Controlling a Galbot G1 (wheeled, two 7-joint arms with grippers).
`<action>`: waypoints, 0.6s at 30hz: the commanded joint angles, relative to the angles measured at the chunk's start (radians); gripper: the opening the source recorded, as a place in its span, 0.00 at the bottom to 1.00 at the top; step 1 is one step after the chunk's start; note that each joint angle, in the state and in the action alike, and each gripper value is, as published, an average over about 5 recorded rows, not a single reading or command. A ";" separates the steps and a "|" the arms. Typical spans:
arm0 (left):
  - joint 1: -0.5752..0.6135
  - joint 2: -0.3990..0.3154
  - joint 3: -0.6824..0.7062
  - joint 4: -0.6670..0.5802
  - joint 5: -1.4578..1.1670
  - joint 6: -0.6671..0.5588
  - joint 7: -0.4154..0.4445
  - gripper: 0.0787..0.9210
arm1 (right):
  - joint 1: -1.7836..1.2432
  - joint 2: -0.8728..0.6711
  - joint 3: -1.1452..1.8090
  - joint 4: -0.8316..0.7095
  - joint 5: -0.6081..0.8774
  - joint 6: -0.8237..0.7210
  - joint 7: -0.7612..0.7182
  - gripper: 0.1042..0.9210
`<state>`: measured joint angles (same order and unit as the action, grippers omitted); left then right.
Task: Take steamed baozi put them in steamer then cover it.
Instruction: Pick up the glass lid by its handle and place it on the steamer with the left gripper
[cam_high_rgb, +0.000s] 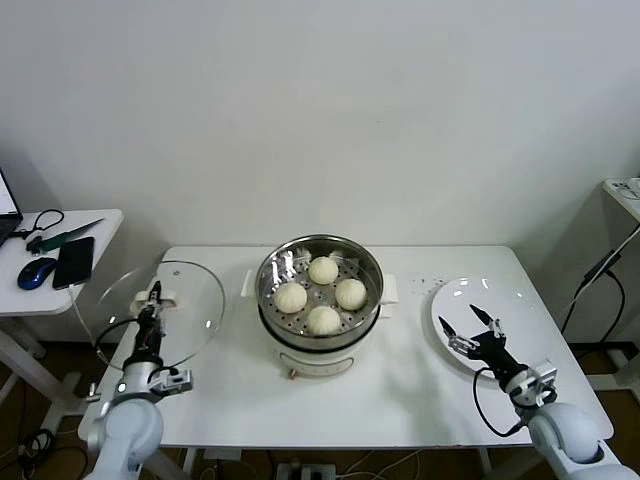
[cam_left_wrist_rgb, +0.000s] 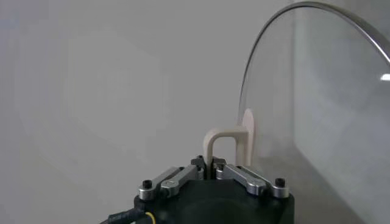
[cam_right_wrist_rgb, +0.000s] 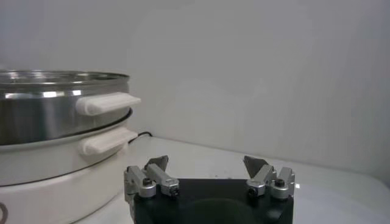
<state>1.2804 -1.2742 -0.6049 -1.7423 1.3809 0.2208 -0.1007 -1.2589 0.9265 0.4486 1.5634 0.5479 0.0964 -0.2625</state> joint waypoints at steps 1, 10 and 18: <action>0.127 0.090 0.060 -0.340 0.002 0.269 0.056 0.08 | 0.010 0.004 0.005 -0.021 0.000 0.006 -0.003 0.88; -0.005 0.208 0.319 -0.418 -0.014 0.412 0.185 0.08 | 0.052 0.014 -0.022 -0.049 -0.012 0.013 0.001 0.88; -0.259 0.165 0.634 -0.359 0.049 0.528 0.357 0.08 | 0.084 0.032 -0.033 -0.077 -0.018 0.025 0.002 0.88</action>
<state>1.2588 -1.1249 -0.3417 -2.0658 1.3804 0.5633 0.0585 -1.2048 0.9493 0.4239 1.5114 0.5326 0.1166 -0.2618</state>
